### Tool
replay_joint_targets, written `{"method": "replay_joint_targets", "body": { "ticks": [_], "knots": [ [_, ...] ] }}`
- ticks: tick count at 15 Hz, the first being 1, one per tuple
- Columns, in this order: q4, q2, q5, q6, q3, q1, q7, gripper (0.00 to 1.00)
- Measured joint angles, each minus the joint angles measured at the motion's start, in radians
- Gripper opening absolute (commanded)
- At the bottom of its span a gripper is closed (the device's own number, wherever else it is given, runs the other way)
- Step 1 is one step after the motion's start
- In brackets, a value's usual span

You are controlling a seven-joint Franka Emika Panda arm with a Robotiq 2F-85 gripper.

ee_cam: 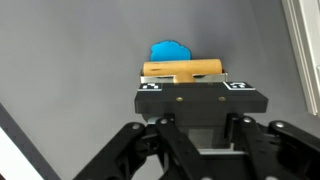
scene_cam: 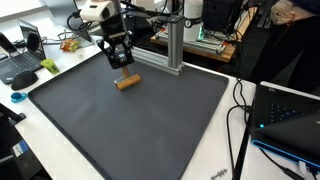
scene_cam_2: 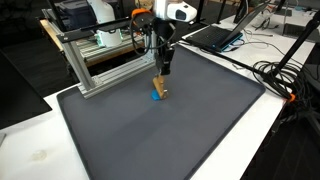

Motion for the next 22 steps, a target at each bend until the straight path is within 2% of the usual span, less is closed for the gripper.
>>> {"method": "replay_joint_targets", "body": {
  "ticks": [22],
  "knots": [
    [0.009,0.013,-0.029,0.004,0.004,0.003,-0.018,0.22]
  ]
}}
